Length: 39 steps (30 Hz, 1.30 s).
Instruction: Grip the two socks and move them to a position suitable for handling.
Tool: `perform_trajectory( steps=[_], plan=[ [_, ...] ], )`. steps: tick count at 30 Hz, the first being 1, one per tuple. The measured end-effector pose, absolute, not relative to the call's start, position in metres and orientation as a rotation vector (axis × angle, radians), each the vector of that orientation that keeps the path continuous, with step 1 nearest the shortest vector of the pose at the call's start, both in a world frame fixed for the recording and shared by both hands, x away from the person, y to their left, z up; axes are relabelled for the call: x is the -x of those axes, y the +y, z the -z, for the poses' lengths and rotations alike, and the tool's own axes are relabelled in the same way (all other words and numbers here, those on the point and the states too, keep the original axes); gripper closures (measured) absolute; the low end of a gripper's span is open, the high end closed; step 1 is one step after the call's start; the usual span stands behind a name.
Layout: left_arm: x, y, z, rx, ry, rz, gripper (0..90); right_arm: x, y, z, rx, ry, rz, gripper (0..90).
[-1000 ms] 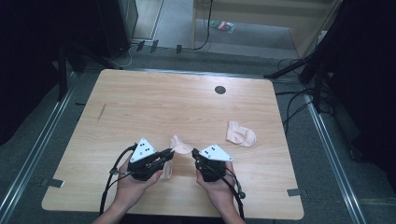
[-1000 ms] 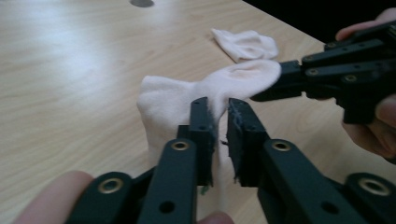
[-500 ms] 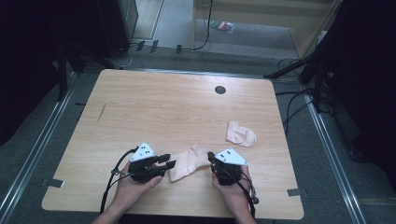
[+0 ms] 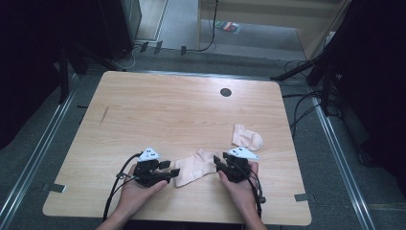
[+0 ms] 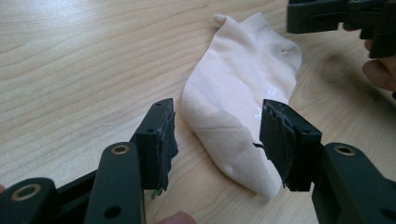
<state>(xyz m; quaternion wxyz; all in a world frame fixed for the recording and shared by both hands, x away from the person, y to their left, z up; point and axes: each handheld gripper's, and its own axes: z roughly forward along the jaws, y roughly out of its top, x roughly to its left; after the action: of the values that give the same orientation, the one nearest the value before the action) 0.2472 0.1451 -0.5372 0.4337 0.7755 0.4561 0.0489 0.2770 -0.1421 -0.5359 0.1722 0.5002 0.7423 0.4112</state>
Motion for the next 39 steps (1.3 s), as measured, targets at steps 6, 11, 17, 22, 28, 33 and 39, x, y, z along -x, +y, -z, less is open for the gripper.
perform_trajectory(
  steps=[6, 11, 17, 22, 28, 33, 39],
  plan=[
    [-0.242, 0.133, 0.544, -1.997, 1.099, -0.164, 56.7, -0.279, -0.132, 0.545, -1.389, 2.147, -1.088, 59.9],
    [-0.238, 0.125, 0.545, -2.050, 1.057, -0.206, 84.0, -0.272, -0.130, 0.548, -1.366, 2.143, -1.019, 75.7],
    [-0.236, 0.127, 0.540, -2.038, 1.046, -0.232, 87.4, -0.263, -0.128, 0.546, -1.335, 2.153, -0.989, 87.7],
    [-0.228, 0.127, 0.528, -2.027, 0.991, -0.236, 84.5, -0.248, -0.137, 0.537, -1.383, 2.148, -1.008, 88.1],
    [-0.236, 0.133, 0.533, -1.972, 1.027, -0.156, 59.8, -0.233, -0.161, 0.531, -1.404, 2.119, -0.976, 88.0],
    [-0.241, 0.131, 0.540, -1.966, 1.076, -0.116, 56.6, -0.229, -0.182, 0.535, -1.451, 2.084, -0.958, 88.0],
    [-0.238, 0.097, 0.544, -2.024, 1.018, -0.124, 53.2, -0.228, -0.184, 0.537, -1.446, 2.080, -0.946, 87.9]
  ],
)
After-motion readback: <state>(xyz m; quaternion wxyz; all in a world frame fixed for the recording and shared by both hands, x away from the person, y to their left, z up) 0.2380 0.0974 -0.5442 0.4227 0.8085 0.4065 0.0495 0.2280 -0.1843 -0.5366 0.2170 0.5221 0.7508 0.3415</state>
